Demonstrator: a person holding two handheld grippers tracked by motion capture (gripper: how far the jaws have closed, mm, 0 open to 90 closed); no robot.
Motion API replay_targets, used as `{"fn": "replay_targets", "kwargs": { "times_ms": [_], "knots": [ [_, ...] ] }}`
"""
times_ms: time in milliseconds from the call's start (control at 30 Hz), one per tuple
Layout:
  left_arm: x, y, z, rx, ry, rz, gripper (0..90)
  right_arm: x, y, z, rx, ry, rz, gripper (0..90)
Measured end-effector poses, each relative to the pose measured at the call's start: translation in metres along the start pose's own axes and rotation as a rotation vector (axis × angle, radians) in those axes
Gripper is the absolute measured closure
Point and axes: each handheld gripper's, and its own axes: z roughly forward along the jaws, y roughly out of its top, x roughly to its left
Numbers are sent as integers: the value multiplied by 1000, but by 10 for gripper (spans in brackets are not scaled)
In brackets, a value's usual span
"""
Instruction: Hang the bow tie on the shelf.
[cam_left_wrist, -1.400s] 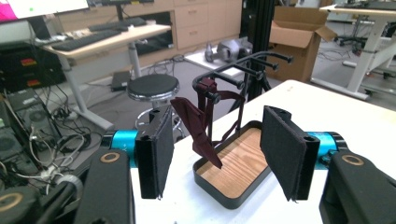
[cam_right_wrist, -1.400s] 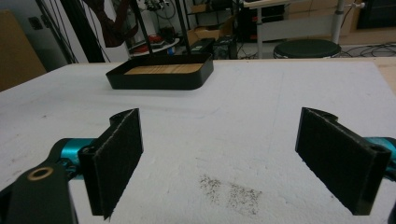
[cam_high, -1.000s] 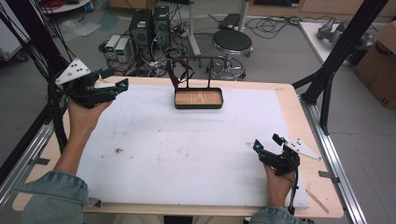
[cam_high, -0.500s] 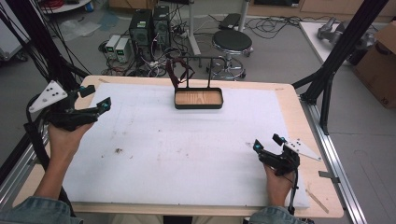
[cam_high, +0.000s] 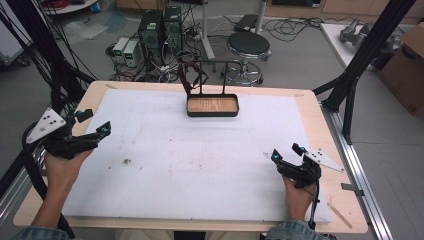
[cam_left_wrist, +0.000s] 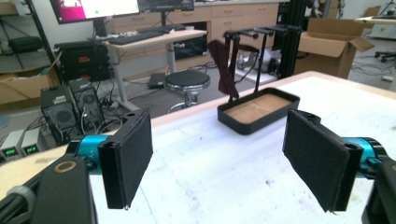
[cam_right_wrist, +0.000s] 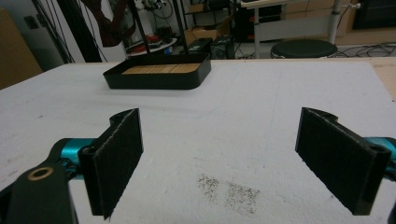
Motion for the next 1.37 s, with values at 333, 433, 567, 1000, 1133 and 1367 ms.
{"fn": "replay_targets", "kwargs": {
  "times_ms": [333,433,567,1000,1133,1367],
  "knots": [
    [-7,-37,3,70,27,-5,225,0,0,0,5,0,7,139],
    [-9,-51,4,85,36,-29,224,0,0,0,6,0,7,140],
    [-13,-64,4,103,64,-20,224,0,0,0,5,0,4,139],
    [-12,-82,4,128,101,-49,214,0,0,0,6,2,4,140],
    [-12,-83,5,138,105,-48,215,0,0,0,6,3,3,140],
    [-12,-84,5,139,108,-45,215,0,0,0,6,2,3,140]
  ]
}}
